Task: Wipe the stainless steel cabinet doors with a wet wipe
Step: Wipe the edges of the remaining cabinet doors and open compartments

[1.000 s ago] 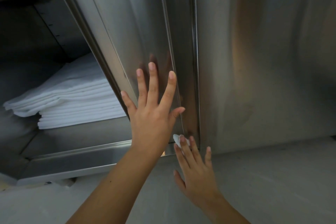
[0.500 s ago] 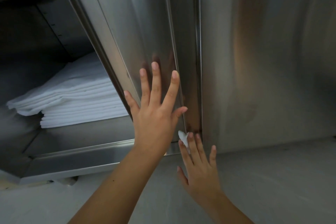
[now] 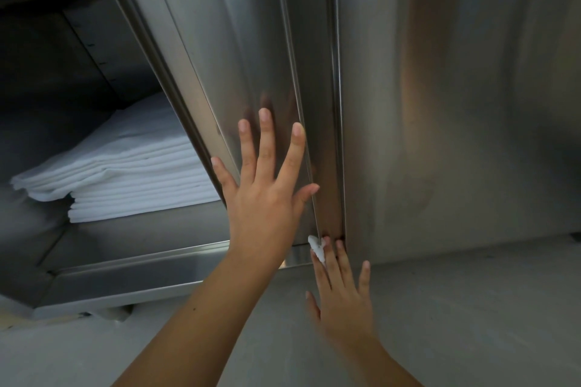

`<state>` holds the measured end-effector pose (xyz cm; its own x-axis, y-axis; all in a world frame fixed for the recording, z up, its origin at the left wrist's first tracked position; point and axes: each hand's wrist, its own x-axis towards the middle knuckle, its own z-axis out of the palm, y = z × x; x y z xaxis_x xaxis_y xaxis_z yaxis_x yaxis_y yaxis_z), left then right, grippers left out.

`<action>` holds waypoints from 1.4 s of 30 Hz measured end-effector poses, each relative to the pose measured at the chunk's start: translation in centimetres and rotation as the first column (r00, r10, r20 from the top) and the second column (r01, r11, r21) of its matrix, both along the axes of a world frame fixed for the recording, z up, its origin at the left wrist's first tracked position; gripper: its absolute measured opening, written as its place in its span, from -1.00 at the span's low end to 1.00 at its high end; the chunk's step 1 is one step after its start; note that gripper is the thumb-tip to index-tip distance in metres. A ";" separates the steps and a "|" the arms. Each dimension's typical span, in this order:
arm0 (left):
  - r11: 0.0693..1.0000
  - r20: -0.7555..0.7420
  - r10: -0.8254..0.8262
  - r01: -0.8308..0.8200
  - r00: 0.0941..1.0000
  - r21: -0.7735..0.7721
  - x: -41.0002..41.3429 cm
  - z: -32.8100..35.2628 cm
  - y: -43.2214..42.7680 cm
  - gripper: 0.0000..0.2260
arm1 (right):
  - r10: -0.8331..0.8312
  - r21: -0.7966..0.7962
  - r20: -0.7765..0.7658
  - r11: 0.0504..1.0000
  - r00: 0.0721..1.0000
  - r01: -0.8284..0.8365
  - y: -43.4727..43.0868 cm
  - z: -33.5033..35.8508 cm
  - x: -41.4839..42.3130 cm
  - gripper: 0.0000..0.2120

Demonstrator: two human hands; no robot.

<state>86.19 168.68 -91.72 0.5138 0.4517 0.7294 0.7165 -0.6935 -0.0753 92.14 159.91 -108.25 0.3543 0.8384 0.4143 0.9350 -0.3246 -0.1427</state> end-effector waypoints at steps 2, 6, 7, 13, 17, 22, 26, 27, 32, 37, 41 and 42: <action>1.000 0.001 0.004 -0.004 1.000 -0.002 0.0 0.0 0.0 -0.31 | -0.008 -0.010 -0.010 1.000 1.000 0.008 0.1 0.3 -0.1 -0.40; 1.000 0.004 0.001 -0.001 1.000 0.006 0.0 -0.1 0.0 -0.30 | -0.035 0.066 -0.013 0.997 0.999 0.035 0.7 1.2 -0.2 -0.39; 1.000 0.002 0.004 -0.004 1.000 0.008 0.0 -0.1 0.0 -0.30 | -0.035 0.088 -0.001 0.996 0.999 0.035 0.9 1.4 0.0 -0.38; 1.000 -0.001 0.000 0.000 1.000 0.010 -0.1 -0.1 -0.1 -0.30 | -0.001 0.104 0.051 0.995 0.999 -0.005 0.5 0.1 0.6 -0.40; 1.000 -0.008 0.005 -0.005 1.000 0.010 -0.1 0.0 0.0 -0.31 | 0.012 0.062 0.029 0.998 1.000 -0.014 0.0 -0.7 0.3 -0.41; 1.000 -0.003 0.002 -0.002 1.000 0.021 -0.1 -0.1 -0.1 -0.31 | -0.030 0.095 0.041 0.995 0.999 0.026 0.5 0.7 0.1 -0.42; 0.999 -0.031 0.001 0.000 1.000 0.033 -0.4 0.1 0.2 -0.36 | -0.064 0.157 0.070 0.986 0.995 0.052 1.0 2.2 0.1 -0.42; 0.999 -0.042 0.003 -0.001 0.999 0.041 -0.5 0.1 0.2 -0.37 | -0.060 0.184 0.084 0.982 0.995 0.044 1.1 2.6 0.1 -0.42; 0.996 -0.064 0.011 -0.005 0.998 0.095 -0.9 0.5 0.3 -0.41 | -0.080 0.268 0.092 0.962 0.993 0.052 1.5 4.9 0.1 -0.17; 0.992 -0.058 0.009 -0.001 0.998 0.125 -1.1 1.7 0.1 -0.42 | -0.104 0.361 0.099 0.930 0.990 0.062 2.1 7.8 0.2 -0.22; 0.990 -0.079 -0.007 0.018 0.997 0.138 -1.5 2.4 0.1 -0.38 | -0.118 0.420 0.131 0.906 0.984 0.053 2.4 9.5 0.4 -0.38; 0.989 -0.086 -0.006 0.018 0.996 0.145 -1.6 2.4 0.1 -0.37 | -0.123 0.431 0.134 0.901 0.983 0.054 2.5 9.8 0.4 -0.41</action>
<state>84.60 168.79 -89.28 0.5814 0.3374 0.7403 0.6948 -0.6794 -0.2359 92.53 162.40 -98.43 0.3221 0.5391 0.7782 0.9266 -0.3480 -0.1424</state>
